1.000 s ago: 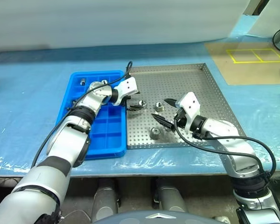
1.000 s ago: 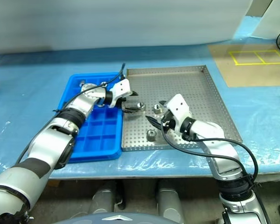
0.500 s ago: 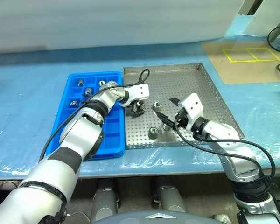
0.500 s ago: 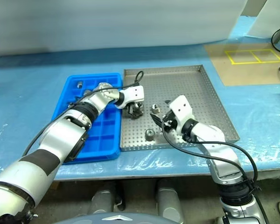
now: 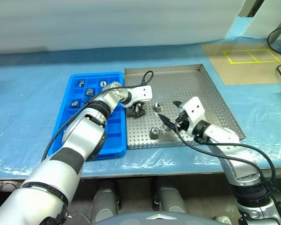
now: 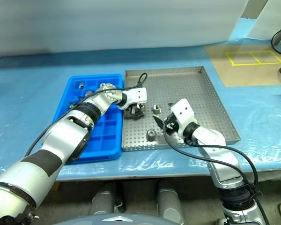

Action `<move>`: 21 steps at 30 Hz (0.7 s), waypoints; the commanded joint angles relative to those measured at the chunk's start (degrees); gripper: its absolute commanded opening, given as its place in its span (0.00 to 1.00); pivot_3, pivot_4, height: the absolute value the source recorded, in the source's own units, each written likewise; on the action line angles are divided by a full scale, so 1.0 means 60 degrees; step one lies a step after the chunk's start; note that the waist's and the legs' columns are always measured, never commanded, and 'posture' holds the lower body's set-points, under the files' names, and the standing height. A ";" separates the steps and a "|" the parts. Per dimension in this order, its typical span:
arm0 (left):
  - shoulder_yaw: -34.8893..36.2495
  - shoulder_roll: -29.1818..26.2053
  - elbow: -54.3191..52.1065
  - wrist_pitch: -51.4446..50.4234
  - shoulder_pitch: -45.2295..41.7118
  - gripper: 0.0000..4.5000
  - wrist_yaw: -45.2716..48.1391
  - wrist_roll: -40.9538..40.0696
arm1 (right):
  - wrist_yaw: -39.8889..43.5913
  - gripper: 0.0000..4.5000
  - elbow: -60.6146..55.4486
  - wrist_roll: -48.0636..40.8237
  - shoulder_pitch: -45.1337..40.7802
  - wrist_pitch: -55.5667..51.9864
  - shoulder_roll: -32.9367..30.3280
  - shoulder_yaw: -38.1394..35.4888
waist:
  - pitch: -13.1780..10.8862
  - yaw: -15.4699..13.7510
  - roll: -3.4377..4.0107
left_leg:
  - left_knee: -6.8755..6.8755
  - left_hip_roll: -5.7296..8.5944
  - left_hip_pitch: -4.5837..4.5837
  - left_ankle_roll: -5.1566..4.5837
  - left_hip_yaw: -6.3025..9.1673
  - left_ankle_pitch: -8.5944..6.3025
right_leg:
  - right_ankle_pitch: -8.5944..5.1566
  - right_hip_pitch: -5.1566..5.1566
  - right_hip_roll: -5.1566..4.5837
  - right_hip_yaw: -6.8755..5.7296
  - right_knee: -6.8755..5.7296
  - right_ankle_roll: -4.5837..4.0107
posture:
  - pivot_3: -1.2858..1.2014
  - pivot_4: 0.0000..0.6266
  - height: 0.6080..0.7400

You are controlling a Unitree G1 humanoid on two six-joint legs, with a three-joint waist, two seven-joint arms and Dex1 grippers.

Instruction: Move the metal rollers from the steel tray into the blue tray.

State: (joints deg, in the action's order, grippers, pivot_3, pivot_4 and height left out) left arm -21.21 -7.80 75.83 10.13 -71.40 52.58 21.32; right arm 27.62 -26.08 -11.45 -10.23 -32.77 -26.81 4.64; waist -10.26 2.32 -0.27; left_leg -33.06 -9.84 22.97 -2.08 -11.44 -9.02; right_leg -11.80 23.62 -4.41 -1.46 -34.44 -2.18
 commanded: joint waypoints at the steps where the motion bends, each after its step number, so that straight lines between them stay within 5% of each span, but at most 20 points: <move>1: -0.0037 -0.0079 0.0114 0.0032 0.0135 0.71 0.0116 0.0171 | -0.0077 0.91 -0.0344 0.0035 -0.0086 0.0252 0.0074 -0.0077 | 0.0000 0.0001 0.0000 | 0.0001 0.0000 0.0002 -0.0002 0.0000 -0.0001 | 0.0015 0.0001 0.0000 -0.0001 0.0000 -0.0025 | 0.33 0.24 1.00; 2: 0.0001 -0.0108 0.0095 0.0121 0.0135 0.71 0.0296 0.0123 | -0.0086 0.91 -0.0314 0.0050 -0.0109 0.0268 0.0086 -0.0060 | 0.0000 0.0007 0.0000 | 0.0002 0.0000 0.0003 -0.0004 0.0000 -0.0002 | 0.0023 0.0002 0.0000 -0.0001 0.0001 -0.0039 | 0.33 0.24 1.00; 7: 0.0166 -0.0208 0.0079 -0.0004 0.0139 0.39 0.0468 0.0049 | -0.0032 0.91 -0.0238 0.0034 -0.0184 0.0317 0.0132 -0.0021 | 0.0000 0.0025 0.0000 | 0.0015 -0.0001 0.0018 -0.0004 0.0000 -0.0003 | 0.0028 0.0019 0.0000 -0.0002 0.0013 -0.0048 | 0.33 0.24 1.00; 21: 0.1534 -0.0974 -0.1246 0.1061 0.0680 0.38 0.2013 -0.1524 | 0.0509 0.91 0.0017 -0.0247 -0.0697 0.0334 0.0147 0.0137 | -0.0003 0.0028 -0.0001 | 0.0060 -0.0004 0.0049 0.0005 -0.0006 0.0003 | 0.0036 0.0081 0.0004 -0.0003 0.0013 -0.0061 | 0.36 0.24 1.00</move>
State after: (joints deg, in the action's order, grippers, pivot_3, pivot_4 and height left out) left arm -14.29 -11.59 72.48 14.82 -67.89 61.99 15.18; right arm 29.65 -24.92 -11.51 -12.82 -31.58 -26.07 5.86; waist -10.28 2.49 -0.28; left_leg -32.68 -9.87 23.27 -2.05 -11.47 -9.00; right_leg -11.59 24.12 -4.39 -1.48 -34.36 -2.55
